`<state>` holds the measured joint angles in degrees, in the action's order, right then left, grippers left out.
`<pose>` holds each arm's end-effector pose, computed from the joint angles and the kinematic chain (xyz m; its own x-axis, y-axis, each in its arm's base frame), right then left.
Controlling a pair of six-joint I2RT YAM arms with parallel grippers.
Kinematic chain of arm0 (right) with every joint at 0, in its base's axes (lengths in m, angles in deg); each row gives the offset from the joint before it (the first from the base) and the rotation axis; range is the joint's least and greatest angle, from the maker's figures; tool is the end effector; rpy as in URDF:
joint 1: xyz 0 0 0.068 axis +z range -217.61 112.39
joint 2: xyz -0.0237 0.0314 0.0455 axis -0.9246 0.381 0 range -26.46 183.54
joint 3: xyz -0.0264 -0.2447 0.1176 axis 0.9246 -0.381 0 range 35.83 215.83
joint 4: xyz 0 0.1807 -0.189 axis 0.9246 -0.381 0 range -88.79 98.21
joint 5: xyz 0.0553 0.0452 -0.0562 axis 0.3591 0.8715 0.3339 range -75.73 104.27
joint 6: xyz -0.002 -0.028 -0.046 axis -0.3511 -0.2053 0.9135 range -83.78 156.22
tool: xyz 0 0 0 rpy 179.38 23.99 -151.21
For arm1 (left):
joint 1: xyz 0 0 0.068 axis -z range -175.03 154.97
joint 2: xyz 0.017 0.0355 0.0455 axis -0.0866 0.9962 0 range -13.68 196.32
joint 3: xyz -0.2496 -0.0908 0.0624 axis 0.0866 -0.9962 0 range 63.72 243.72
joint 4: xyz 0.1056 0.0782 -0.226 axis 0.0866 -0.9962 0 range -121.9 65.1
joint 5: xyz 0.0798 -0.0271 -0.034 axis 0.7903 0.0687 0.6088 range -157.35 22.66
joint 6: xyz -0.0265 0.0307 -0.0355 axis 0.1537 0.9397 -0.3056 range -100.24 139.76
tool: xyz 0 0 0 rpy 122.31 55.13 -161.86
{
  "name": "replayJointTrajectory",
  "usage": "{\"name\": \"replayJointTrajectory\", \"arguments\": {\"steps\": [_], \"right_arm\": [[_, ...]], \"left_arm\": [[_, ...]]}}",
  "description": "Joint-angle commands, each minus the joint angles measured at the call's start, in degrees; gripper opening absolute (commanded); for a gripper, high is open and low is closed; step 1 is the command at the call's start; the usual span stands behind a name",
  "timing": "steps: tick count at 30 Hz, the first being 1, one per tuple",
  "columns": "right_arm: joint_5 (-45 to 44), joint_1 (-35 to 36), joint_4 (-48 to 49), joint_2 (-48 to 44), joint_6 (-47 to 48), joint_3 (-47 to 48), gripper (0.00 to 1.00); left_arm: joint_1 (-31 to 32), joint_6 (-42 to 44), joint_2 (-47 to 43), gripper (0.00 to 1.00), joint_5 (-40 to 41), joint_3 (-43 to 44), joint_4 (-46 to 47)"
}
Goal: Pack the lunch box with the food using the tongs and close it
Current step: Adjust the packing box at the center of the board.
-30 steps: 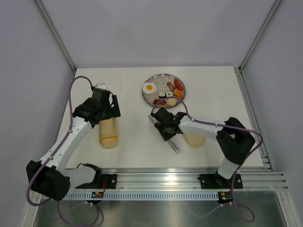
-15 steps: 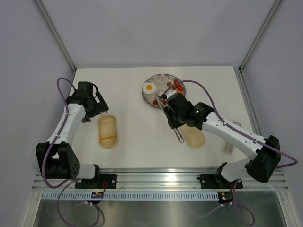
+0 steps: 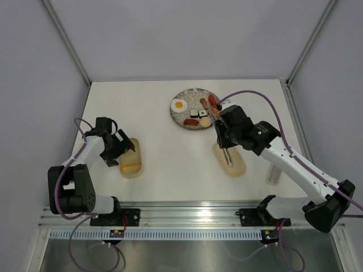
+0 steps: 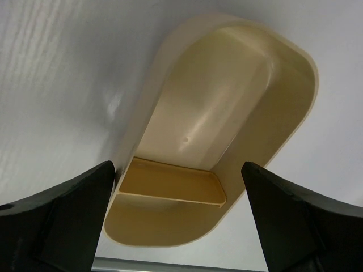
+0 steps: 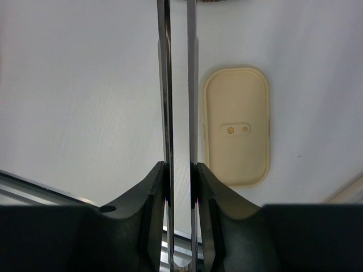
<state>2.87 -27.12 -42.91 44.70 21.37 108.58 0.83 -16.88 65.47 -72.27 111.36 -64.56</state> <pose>0.1937 0.1560 0.3473 -0.6974 -0.2650 -0.6659 -0.3726 0.9277 0.0211 0.2455 0.0146 0.1923 -0.7311 -0.6490 -0.2105 -0.5989 0.7582 -0.2578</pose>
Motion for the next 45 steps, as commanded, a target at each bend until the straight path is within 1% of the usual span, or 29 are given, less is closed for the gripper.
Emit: {"name": "replayJointTrajectory", "arguments": {"steps": [1,4,8,9,11,17,20,23,28,32,37,42,45], "right_arm": [[-0.64,-0.15,-0.30,-2.16,-1.23,1.87,0.33],[-0.38,-0.15,-0.04,-2.42,-1.49,1.69,0.34],[-0.11,-0.15,0.14,-1.72,-1.76,1.34,0.34],[-0.03,-0.24,0.14,-1.37,-1.93,1.25,0.34],[-0.12,-0.15,0.31,-1.28,-2.11,0.73,0.34],[-0.12,-0.32,0.49,-0.49,-2.55,-0.24,0.34],[-0.12,-0.50,0.31,-0.23,-2.73,-0.42,0.34],[-0.03,-1.11,0.49,0.12,-2.73,-0.59,0.34],[1.29,-2.34,1.28,1.27,-2.38,-1.21,0.34],[3.83,-4.63,1.63,2.06,-1.76,-1.12,0.34],[6.21,-6.74,1.19,3.72,-1.32,-0.51,0.35],[7.44,-6.91,-0.13,5.83,-1.76,0.81,0.36],[9.11,-7.00,-1.62,6.80,-1.59,2.04,0.39]], "left_arm": [[0.01,-2.03,-2.16,0.99,-7.18,-2.89,6.78],[0.80,-2.55,-2.86,0.99,-10.26,-4.66,9.77],[3.88,-3.87,-2.43,0.99,-11.16,-4.13,12.32],[6.49,-4.48,-1.73,0.99,-11.16,-3.78,12.59],[8.18,-5.19,-0.76,0.99,-11.42,-2.90,13.81],[16.78,-8.09,3.63,0.99,-10.63,1.22,15.49],[19.34,-8.80,4.96,0.99,-10.19,3.77,15.05],[20.31,-8.62,4.34,0.99,-9.66,5.18,13.73],[20.31,-6.69,1.44,0.99,-8.26,7.73,10.93],[20.23,-3.18,-0.84,0.99,-6.59,10.98,6.28],[19.53,-0.36,-2.16,0.99,-1.32,15.55,1.52],[14.26,1.31,-1.55,0.99,-2.98,16.78,1.08],[11.53,1.93,-0.50,0.99,-2.19,17.84,0.20]]}}
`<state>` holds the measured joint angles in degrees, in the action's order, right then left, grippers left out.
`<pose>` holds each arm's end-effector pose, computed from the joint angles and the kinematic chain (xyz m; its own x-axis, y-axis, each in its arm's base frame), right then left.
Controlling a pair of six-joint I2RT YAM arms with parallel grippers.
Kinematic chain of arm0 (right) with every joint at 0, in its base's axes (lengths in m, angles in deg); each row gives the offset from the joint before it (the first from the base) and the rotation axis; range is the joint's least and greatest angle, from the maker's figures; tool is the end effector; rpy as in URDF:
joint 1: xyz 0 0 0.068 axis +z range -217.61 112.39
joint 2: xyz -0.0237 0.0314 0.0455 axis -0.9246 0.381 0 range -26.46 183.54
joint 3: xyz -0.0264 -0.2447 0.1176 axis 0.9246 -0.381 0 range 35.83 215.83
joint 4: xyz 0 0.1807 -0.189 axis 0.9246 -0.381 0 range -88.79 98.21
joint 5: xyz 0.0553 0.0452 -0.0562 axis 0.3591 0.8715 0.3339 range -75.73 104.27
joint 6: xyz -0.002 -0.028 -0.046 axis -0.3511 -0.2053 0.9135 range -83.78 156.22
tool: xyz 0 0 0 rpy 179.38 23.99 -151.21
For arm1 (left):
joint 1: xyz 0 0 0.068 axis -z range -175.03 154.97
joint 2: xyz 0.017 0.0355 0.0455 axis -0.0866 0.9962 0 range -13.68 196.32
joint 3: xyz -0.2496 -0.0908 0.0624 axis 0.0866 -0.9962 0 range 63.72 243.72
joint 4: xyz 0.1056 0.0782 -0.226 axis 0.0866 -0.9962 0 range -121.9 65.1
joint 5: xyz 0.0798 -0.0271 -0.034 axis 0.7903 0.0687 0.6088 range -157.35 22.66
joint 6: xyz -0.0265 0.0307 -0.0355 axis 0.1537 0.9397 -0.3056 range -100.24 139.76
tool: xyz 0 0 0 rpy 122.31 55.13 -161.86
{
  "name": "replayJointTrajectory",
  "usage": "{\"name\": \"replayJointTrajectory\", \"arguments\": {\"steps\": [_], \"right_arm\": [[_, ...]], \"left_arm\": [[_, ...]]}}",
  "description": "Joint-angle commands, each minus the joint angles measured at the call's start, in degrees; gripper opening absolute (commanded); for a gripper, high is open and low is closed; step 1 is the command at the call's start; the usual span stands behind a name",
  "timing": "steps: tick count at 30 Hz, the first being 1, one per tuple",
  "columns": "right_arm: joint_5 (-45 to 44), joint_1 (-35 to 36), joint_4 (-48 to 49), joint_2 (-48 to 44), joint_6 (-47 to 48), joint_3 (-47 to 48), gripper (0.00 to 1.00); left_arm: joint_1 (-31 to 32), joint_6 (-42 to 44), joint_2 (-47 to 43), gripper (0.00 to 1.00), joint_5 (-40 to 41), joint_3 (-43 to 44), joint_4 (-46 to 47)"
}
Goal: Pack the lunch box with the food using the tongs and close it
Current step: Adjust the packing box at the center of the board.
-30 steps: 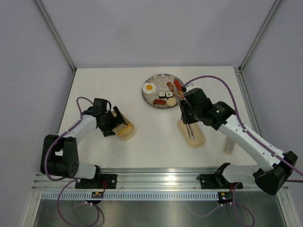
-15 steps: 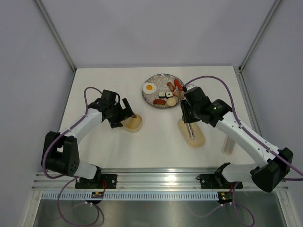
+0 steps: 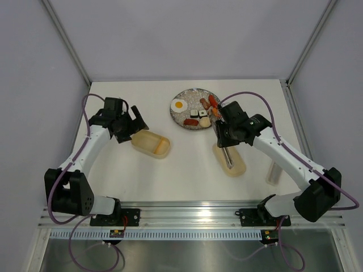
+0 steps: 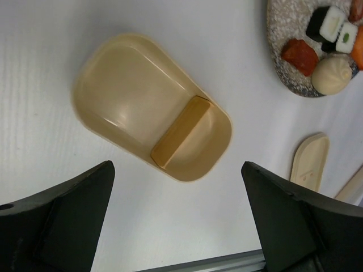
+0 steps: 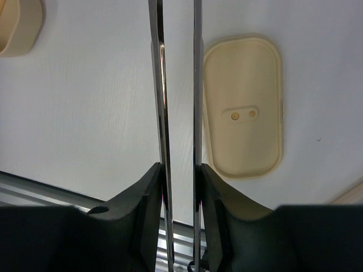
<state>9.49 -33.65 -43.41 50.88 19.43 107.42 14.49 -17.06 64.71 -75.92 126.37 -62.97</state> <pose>0.2264 0.1488 0.3141 -0.8188 -0.2043 -0.5365 -0.2955 0.9512 0.0886 0.2786 -0.0522 0.2753 -0.7872 -0.4688 -0.4006 -0.2766 0.8490 -0.4502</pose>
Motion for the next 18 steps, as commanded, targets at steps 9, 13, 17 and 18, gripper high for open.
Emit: {"name": "replayJointTrajectory", "arguments": {"steps": [9,13,17,18], "right_arm": [[5.83,-0.47,-5.87,5.45,3.00,8.64,0.41],[5.04,-0.47,-4.99,5.89,2.91,10.23,0.41],[2.85,-0.47,-4.72,5.72,2.47,12.69,0.41],[2.41,-0.47,-4.64,5.63,2.56,13.04,0.41]], "left_arm": [[-9.43,0.96,6.42,0.99,-1.87,2.91,1.15],[-9.43,0.43,9.41,0.99,-3.20,3.44,2.73],[-9.43,1.13,10.12,0.99,-3.64,2.13,4.05],[-9.43,1.22,10.12,0.99,-3.64,1.86,4.40]]}}
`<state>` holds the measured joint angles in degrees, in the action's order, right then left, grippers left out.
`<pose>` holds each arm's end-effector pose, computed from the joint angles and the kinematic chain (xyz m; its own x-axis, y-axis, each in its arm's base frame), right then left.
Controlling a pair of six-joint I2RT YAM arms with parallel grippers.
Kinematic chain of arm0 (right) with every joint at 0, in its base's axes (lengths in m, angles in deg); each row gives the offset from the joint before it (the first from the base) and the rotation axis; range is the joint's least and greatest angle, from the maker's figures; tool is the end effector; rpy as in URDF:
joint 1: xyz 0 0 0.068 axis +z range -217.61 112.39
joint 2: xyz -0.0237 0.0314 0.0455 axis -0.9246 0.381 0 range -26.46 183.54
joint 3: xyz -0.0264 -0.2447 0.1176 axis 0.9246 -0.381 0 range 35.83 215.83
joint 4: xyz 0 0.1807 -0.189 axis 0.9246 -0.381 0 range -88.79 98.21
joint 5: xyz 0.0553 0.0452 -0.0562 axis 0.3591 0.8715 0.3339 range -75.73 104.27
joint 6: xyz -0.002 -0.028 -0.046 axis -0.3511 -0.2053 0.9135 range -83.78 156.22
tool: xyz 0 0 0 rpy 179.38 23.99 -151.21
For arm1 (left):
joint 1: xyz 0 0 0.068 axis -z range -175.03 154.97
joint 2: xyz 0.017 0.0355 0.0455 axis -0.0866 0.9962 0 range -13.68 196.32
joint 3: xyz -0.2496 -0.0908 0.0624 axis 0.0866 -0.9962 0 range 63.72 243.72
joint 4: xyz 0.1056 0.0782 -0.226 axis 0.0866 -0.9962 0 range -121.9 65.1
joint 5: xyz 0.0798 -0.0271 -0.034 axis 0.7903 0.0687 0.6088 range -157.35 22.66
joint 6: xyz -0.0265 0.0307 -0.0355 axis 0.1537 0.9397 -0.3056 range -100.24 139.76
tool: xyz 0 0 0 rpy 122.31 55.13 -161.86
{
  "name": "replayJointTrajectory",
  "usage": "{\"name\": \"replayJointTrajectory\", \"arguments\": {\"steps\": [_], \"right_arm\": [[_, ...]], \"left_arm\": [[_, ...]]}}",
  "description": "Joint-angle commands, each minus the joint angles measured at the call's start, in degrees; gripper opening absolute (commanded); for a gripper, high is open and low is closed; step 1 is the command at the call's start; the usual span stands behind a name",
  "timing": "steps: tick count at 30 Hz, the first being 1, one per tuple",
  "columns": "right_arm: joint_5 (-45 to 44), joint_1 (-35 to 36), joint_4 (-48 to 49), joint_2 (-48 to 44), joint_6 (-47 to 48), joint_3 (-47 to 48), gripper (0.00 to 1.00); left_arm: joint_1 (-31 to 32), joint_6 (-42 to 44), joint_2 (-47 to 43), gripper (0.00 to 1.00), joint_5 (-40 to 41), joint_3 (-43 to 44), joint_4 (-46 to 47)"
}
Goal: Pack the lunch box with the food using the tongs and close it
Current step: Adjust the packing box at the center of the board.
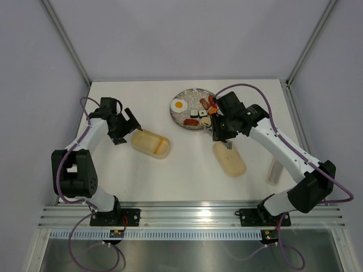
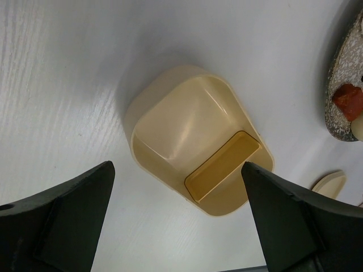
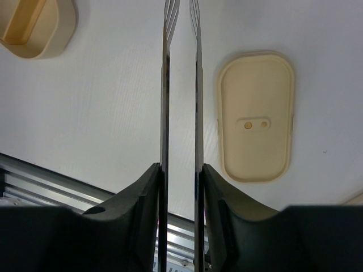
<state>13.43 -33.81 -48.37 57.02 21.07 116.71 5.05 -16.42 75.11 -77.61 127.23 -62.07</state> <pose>0.2443 0.1628 0.3305 -0.8326 -0.2428 -0.4978 -0.3443 0.9309 0.1218 0.3120 -0.0069 0.2305 -0.7651 -0.5798 -0.2801 -0.4557 0.7949 -0.4005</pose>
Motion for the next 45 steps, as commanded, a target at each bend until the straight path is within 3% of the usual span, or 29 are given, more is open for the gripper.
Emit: {"name": "replayJointTrajectory", "arguments": {"steps": [1,16,27,45], "right_arm": [[-1.88,-0.32,0.33,-0.34,1.09,4.11,0.41],[-1.45,-0.40,0.59,4.49,2.59,9.56,0.43],[-1.79,-0.32,-2.31,14.33,9.08,16.41,0.50],[-1.70,-0.32,-7.93,27.69,22.80,28.98,0.50]], "left_arm": [[0.01,0.59,-0.11,0.99,-2.04,0.66,4.03],[-0.08,0.50,3.23,0.99,-8.54,-4.52,10.27],[2.29,-0.91,4.46,0.99,-10.74,-4.62,12.21],[3.26,2.43,-8.98,0.99,0.50,-0.84,-1.32]]}}
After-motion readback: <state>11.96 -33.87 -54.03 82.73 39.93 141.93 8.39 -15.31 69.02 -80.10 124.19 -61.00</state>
